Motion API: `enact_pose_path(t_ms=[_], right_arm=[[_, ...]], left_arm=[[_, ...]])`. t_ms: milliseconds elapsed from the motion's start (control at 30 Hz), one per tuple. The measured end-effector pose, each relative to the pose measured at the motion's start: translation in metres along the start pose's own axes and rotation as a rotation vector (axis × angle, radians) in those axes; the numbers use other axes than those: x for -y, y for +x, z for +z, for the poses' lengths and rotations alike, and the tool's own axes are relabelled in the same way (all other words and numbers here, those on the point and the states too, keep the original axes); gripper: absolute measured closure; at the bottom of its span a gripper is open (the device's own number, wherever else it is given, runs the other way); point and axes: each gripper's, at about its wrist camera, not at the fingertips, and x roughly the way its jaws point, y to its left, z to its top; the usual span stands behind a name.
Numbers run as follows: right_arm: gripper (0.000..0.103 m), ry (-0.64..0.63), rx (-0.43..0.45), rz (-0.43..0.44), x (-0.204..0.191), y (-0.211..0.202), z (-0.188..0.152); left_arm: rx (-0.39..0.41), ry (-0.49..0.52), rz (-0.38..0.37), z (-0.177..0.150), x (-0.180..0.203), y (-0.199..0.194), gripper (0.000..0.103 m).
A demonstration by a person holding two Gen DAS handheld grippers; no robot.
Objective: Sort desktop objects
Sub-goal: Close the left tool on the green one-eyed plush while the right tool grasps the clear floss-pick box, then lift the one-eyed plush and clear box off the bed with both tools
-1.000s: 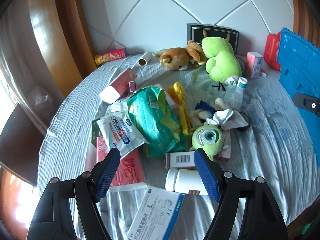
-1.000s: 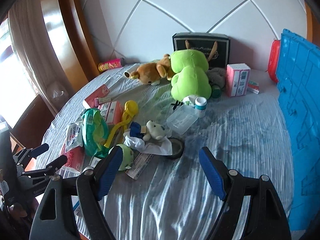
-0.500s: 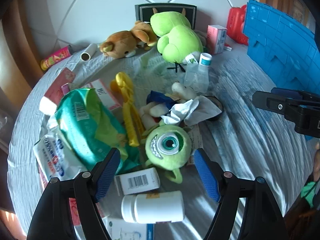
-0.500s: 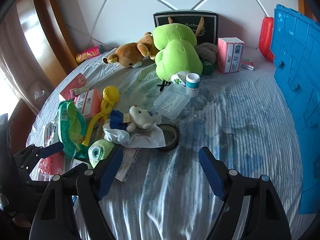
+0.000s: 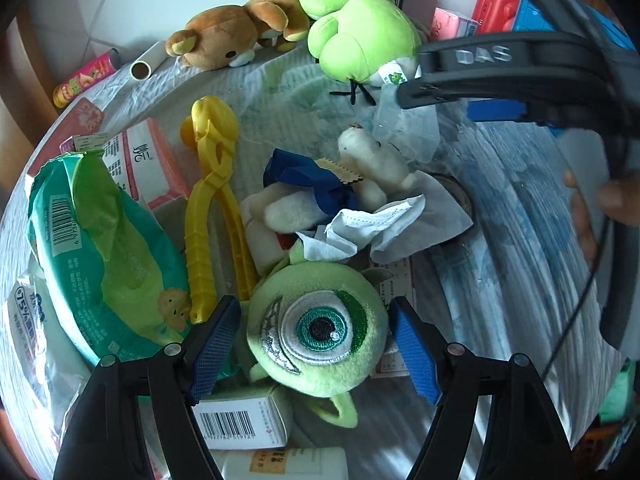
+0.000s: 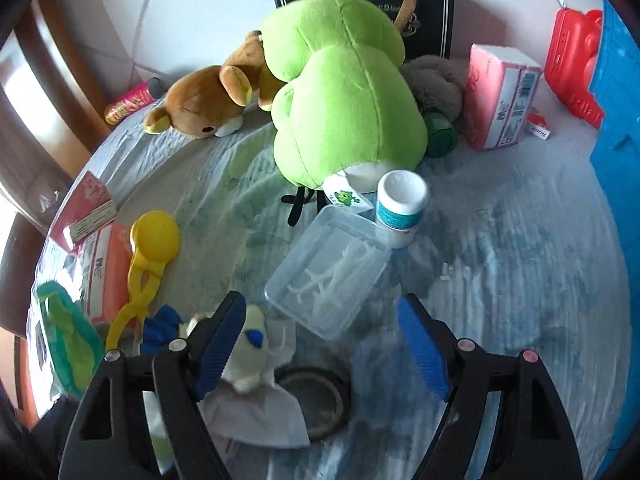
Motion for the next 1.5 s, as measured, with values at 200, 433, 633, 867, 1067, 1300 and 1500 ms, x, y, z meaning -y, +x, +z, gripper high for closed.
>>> enact_pose_path(t_ms=[200,433,633,867,1067,1300,1500], right_arm=[[0.030,0.026,-0.073,-0.111,-0.014,0.050,0.014],[0.039,-0.031,-0.052,-0.091,-0.003,0.038,0.001],[0.040,-0.029,0.013,-0.047,0.016,0.002,-0.014],[0.040,-0.058,0.089,-0.005,0.025,-0.040,-0.027],[0.040,-0.104,0.136,0.025,0.023,-0.077,-0.041],[0.040,-0.130,0.238,0.022,0.029,-0.143,-0.057],[0.040,-0.079,0.349,-0.019,0.045,-0.219,-0.075]], left_arm=[[-0.017,0.003,-0.015,0.001,-0.003,0.005,0.027],[-0.023,0.013,-0.041,0.002,-0.002,0.010,0.036],[-0.006,-0.018,-0.059,-0.002,-0.004,0.002,0.044],[0.060,-0.036,-0.040,-0.006,0.000,-0.035,0.045],[0.144,-0.035,-0.004,0.001,0.006,-0.075,0.045],[0.257,-0.028,0.017,0.017,0.023,-0.129,0.045],[0.357,0.067,-0.008,0.041,0.058,-0.175,0.045]])
